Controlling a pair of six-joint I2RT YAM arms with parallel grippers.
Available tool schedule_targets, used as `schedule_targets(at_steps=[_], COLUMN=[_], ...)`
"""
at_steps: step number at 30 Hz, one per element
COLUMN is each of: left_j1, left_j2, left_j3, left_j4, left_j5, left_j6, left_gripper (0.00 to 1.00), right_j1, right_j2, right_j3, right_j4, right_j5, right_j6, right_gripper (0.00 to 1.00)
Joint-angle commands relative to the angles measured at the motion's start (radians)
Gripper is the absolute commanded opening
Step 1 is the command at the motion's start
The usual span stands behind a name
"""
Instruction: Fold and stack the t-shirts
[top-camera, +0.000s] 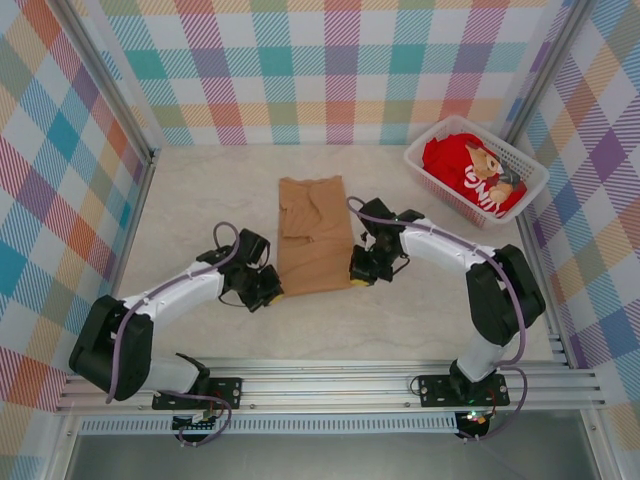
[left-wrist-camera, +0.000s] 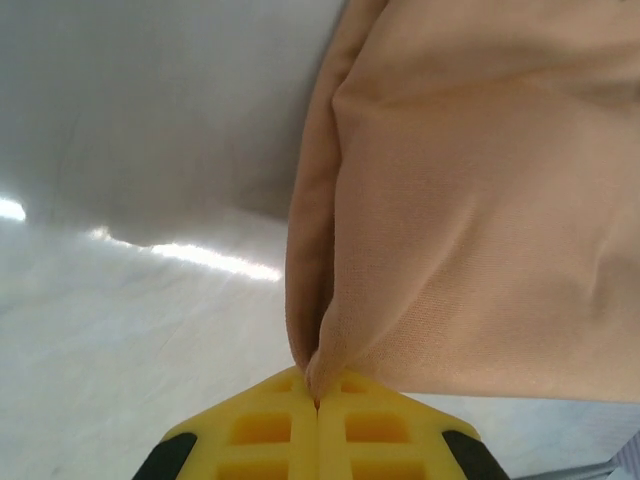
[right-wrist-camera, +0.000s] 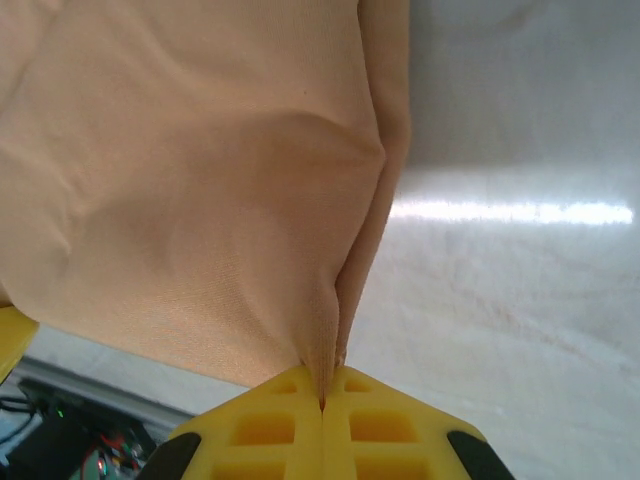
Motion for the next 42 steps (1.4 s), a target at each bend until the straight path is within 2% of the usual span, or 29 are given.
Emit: schedule_targets(at_steps=[1,6,12,15,18,25,29,33,37,42], left_j1=[-0.039,-0.087,-0.099,-0.099,-0.094,-0.05,0.001,0.079,0.123,0.158], left_j2=[-0.096,-0.237,-0.409,-0.469,-0.479,-0.273,-0.121,0.016,0.158,0.368], left_j3=[-0.029,-0.046,0.033,0.089,0.134,0.26,0.326,0.397,0.487,0.624], left_j4=[-0.086,-0.226,-0.329,-0.315,-0.215,-0.15,-0.15,-0.174,-0.14,-0.137], left_j5=[0.059,0.143,0.237,0.227,0.196,0.122,0.127,0.131,0.15,0.15], left_j6=[-0.019,0.008,0.001,-0.033,-0.095,-0.122,-0.099,-0.077,-0.047,-0.004], left_gripper=[0.0,0.0,0.0,0.0,0.0,0.0,0.0,0.0,0.0,0.0], right_j1=[0.02,0.086,0.113,0.112,0.096,-0.022,-0.1,-0.157,-0.208,-0.242], right_j2=[-0.061,-0.163,-0.336,-0.365,-0.356,-0.235,-0.129,-0.023,0.109,0.333], right_j3=[-0.035,-0.088,-0.069,0.0,0.064,0.197,0.258,0.324,0.399,0.609], right_j4=[-0.088,-0.196,-0.299,-0.37,-0.411,-0.452,-0.424,-0.402,-0.351,-0.339], right_j5=[-0.079,-0.132,-0.177,-0.177,-0.176,-0.19,-0.24,-0.234,-0.263,-0.272], right_j6=[-0.026,-0.07,-0.013,0.001,0.018,0.012,-0.002,-0.009,-0.019,-0.04], right_gripper=[0.0,0.0,0.0,0.0,0.0,0.0,0.0,0.0,0.0,0.0])
